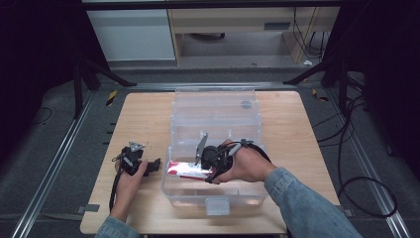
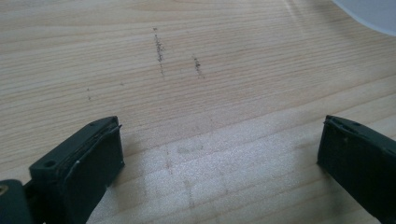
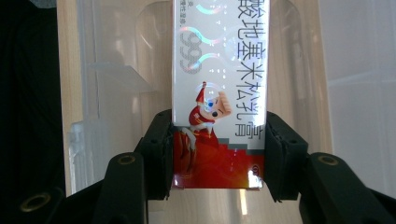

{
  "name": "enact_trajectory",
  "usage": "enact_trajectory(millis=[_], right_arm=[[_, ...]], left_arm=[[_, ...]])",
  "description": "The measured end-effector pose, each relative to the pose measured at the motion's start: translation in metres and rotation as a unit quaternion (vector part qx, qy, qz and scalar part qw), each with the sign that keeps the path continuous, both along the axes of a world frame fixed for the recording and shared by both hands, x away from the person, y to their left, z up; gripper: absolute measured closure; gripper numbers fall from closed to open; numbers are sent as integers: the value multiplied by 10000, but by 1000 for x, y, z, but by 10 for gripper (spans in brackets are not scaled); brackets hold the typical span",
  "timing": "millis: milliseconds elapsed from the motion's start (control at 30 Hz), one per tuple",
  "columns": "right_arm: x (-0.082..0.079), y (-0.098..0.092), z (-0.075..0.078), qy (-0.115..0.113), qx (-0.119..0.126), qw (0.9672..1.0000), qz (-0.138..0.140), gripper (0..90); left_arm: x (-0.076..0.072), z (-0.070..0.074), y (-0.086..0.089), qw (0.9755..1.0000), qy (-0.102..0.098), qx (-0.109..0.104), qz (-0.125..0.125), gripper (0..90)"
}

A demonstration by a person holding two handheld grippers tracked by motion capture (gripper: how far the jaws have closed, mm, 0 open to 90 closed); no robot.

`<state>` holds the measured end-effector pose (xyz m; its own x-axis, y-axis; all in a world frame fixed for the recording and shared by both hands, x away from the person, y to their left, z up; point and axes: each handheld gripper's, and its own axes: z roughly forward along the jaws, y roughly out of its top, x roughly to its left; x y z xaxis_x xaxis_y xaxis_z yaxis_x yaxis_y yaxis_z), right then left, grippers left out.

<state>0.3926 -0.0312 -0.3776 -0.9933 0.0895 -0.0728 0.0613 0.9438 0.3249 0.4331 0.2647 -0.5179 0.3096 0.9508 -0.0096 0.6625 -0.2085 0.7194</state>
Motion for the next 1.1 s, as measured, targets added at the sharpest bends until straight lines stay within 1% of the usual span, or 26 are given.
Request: enact_trajectory(millis=[33, 100, 333, 433, 500, 667, 733, 800, 900, 1100], right_arm=[[1, 1, -1, -12, -11, 10000, 51, 513], [1, 1, -2, 5, -3, 10000, 50, 514], [3, 5, -8, 18, -86, 9998, 178, 514], [2, 5, -12, 77, -85, 9997, 206, 514], [1, 6, -14, 87, -158, 9995, 251, 513], [1, 7, -17, 117, -157, 9995, 258, 513], [1, 8, -21, 126, -230, 9992, 297, 513], [1, 8, -22, 150, -220, 9992, 284, 513], [1, 10, -27, 149, -285, 9989, 346, 513], [3, 14, -31, 182, -300, 9988, 350, 513]], left_arm=[[0, 0, 0, 10000, 0, 0, -4, 0], [0, 0, 0, 10000, 1, 0, -5, 0], [0, 0, 0, 10000, 0, 2, -5, 0], [0, 0, 0, 10000, 2, 2, -6, 0], [0, 0, 0, 10000, 1, 1, -9, 0], [0, 0, 0, 10000, 1, 2, -9, 0], [0, 0, 0, 10000, 1, 1, -8, 0], [0, 0, 0, 10000, 0, 2, -9, 0], [0, 0, 0, 10000, 1, 0, -10, 0], [0, 0, 0, 10000, 0, -2, -16, 0]])
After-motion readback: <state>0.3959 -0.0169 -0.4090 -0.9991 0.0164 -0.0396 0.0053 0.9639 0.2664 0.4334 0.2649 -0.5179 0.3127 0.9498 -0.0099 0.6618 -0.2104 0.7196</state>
